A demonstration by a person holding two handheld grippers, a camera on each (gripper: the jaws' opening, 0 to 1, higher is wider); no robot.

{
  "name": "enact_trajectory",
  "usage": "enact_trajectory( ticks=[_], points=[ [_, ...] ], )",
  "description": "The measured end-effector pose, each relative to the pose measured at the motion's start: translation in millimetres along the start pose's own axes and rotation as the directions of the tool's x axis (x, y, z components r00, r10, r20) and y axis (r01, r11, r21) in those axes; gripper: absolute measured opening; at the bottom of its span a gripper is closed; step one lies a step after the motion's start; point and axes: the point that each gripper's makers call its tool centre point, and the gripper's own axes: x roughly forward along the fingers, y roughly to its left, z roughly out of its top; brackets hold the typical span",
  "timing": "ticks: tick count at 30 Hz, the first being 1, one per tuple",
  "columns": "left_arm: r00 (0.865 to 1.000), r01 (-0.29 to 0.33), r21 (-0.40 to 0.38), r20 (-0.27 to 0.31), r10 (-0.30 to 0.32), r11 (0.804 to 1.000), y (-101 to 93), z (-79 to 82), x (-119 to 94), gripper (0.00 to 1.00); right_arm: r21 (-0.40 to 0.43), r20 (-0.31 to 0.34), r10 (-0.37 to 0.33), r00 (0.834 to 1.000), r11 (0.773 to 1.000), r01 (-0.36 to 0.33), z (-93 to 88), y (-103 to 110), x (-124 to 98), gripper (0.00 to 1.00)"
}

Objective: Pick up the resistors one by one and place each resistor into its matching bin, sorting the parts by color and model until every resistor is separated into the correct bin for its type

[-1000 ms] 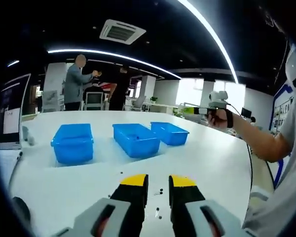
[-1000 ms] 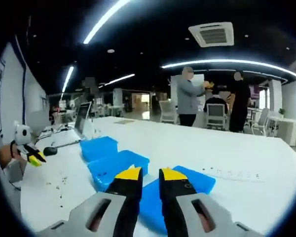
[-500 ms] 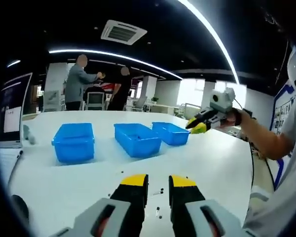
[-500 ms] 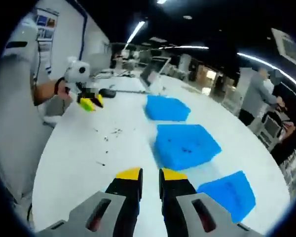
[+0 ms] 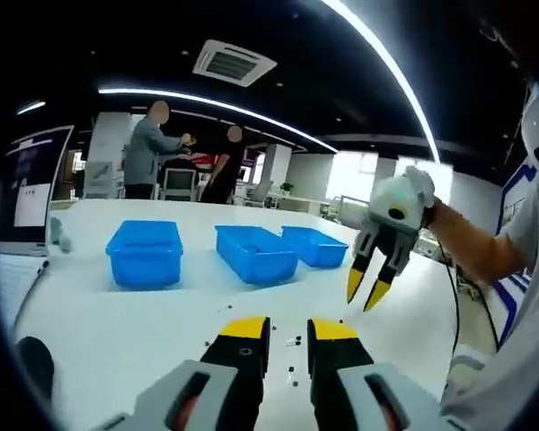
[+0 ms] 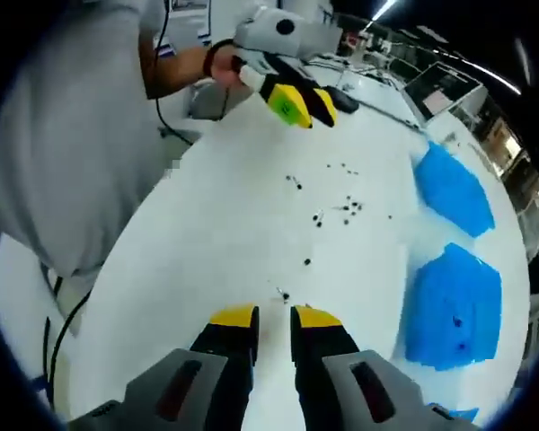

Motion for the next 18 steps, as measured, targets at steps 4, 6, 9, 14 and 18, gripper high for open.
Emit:
enact_trajectory(
  ticks=[4,6,9,14,18],
  points=[
    [1.0,0.009,-0.001,0.004,-0.009,1.0,-1.1,0.6,-1,0.19,-0.024,-0.046,0.019,0.999,0.999,-0.02,-3.6,-4,11,0.16],
    [1.0,0.014,-0.004,0.007,-0.014,1.0,-1.1,0.3,-3,0.19,-0.02,-0.064,0.031,0.997,0.999,-0.032,-4.4,-4,16,0.16],
    [1.0,0.009,-0.007,0.003,-0.009,1.0,2.1,-3.2,-6,0.19,-0.023,-0.06,0.048,0.997,0.999,-0.049,-1.2,-1,19,0.14],
    [1.0,0.002,-0.016,0.003,-0.002,1.0,5.0,-6.0,-9,0.2,-0.022,-0.071,0.07,0.995,0.997,-0.071,-0.3,1,21,0.14],
    [1.0,0.006,-0.018,0.002,-0.006,1.0,4.5,-6.6,-9,0.2,0.061,-0.07,0.078,0.995,0.995,-0.074,-1.4,0,20,0.07]
  ],
)
